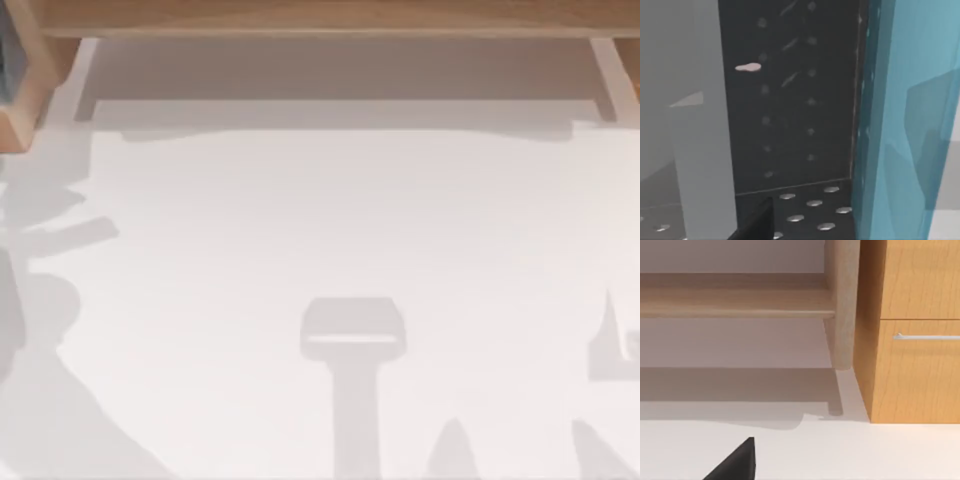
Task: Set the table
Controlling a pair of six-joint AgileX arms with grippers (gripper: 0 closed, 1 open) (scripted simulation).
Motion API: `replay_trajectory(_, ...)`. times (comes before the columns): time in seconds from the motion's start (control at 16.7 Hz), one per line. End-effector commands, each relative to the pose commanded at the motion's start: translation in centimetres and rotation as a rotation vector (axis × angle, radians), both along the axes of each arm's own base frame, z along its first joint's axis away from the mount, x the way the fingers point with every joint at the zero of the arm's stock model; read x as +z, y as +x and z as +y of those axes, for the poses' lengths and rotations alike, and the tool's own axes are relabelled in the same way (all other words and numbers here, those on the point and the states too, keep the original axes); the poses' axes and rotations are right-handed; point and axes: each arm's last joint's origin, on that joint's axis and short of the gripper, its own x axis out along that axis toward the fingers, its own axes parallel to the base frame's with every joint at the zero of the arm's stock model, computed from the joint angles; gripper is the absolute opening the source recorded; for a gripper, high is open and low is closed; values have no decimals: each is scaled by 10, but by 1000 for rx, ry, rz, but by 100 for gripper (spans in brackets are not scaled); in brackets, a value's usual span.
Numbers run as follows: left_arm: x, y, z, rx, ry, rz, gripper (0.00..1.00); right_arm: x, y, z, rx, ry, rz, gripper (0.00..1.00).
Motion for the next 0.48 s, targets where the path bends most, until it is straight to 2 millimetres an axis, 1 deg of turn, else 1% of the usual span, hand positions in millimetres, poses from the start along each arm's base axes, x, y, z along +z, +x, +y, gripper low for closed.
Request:
replay_trajectory(0.3,0,0,0,0,0,0,100,0,0,0,0,0,0,100)
replay_trajectory(0.48,2,-4,1,2,-1,-5,100,0,0,0,0,0,0,100)
